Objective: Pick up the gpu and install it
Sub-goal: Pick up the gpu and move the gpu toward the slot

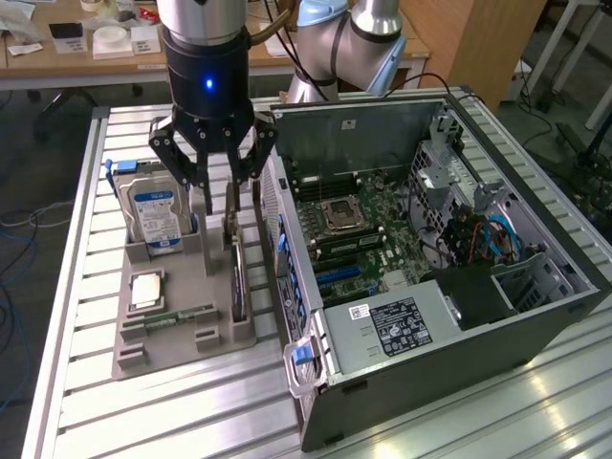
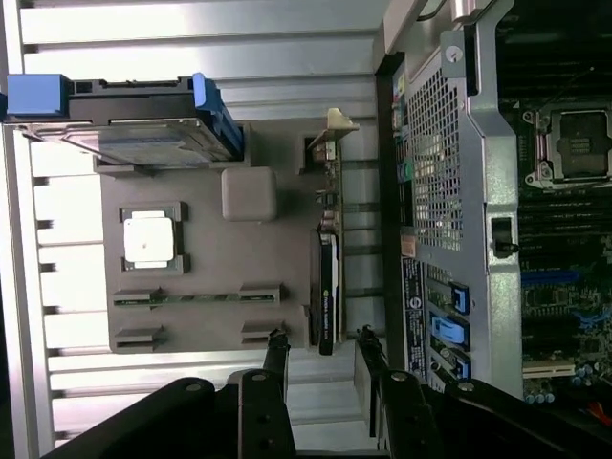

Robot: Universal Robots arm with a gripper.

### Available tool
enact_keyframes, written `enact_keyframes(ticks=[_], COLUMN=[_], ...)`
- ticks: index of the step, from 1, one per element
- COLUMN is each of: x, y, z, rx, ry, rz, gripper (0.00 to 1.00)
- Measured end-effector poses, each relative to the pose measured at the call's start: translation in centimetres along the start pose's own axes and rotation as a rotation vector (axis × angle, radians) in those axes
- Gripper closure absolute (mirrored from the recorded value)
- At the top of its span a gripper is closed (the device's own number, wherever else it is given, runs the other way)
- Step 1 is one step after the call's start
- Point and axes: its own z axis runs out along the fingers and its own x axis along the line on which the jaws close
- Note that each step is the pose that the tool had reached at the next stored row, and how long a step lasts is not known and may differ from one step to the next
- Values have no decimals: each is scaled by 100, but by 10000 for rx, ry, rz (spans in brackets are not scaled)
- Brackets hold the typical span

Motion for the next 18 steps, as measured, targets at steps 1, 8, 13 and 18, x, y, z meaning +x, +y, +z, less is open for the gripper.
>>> enact_keyframes(ticks=[1,8,13,18], x=[0,1,1,2], y=[-1,-5,-5,-9], z=[18,102,111,197], rx=[-1,2,-6,-13], ry=[0,1,-3,0], rz=[0,0,0,-1], gripper=[58,58,58,58])
